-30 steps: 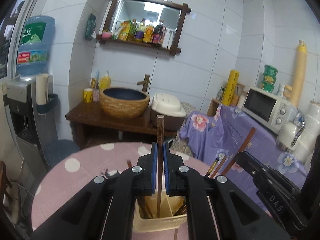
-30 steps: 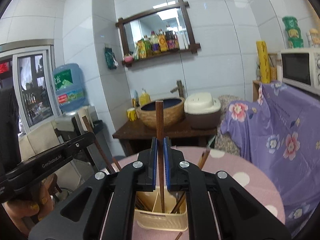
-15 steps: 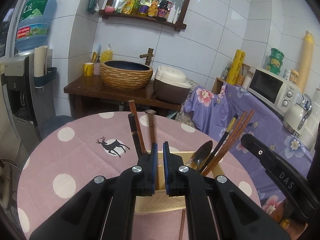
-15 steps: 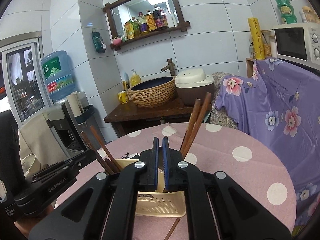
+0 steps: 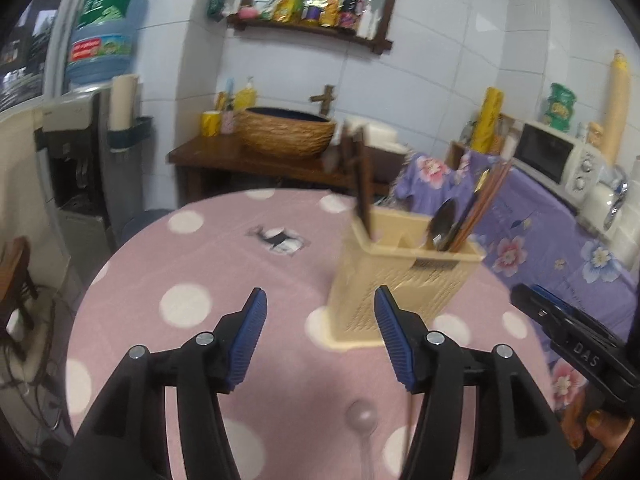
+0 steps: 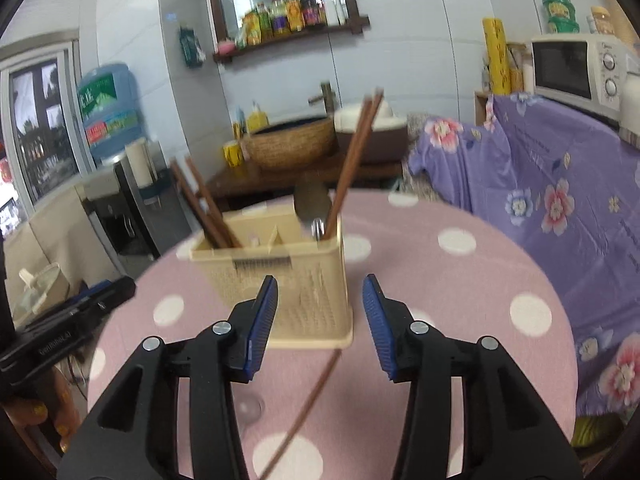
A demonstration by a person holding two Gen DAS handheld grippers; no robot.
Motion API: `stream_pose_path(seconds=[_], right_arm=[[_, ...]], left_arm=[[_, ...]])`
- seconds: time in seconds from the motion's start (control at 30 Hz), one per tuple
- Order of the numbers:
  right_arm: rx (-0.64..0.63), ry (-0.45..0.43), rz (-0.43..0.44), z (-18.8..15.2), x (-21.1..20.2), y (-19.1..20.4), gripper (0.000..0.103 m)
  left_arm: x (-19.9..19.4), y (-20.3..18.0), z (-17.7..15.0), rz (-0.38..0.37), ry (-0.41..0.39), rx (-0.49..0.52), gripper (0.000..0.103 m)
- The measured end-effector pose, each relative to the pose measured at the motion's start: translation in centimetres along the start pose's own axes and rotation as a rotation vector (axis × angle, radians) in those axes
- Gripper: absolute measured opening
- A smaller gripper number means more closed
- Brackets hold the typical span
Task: Organize utensils
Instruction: 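Open both tools and withdraw them from the caddy, then close the left tool on the translucent plastic spoon handle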
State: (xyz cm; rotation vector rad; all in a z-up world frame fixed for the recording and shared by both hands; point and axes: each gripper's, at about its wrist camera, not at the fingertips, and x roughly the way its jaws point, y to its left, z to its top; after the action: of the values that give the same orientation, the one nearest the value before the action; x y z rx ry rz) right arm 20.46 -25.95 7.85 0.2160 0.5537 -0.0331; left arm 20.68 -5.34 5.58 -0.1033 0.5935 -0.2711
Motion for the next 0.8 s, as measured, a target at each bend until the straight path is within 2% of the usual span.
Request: stream_pose_path(seconds=[0.1,0.2,0.3,0.53,0.63,0.8], right_arm=[[-0.017,0.08,-0.044,-3.1,0.8,0.5,0.046],[-0.039,0.171,-0.074,-6.1,1.7,1.2,0.055],[-0.073,0.247,-0.095,-8.6,2.3,2.3,0.055],[-0.051,0.314,-0.11,-11.6,2.3,2.8,0.061],[-0.054,0.335,-0.107,-12.4,2.2,3.2,0.066],[-0.082,0.352,-0.09,-13.1,2.6,4.8,0.067]], left_arm=[[0.1,1.4,-2.3,0.057,0.031,0.001,0.056],[-0.1,2.7,-3.9,0.113,0.04,-0.005,0.057],[0.0,3.5,-5.0,0.142,0.065,0.007,0.058],[-1.0,5.3,-6.5,0.169,0.073,-0.017,0.067],[-0.9,5.3,-7.2,0.155,0.086,-0.022,0.067],[-0.6,4.4,-7.6,0.13,0.101,-0.007,0.067]])
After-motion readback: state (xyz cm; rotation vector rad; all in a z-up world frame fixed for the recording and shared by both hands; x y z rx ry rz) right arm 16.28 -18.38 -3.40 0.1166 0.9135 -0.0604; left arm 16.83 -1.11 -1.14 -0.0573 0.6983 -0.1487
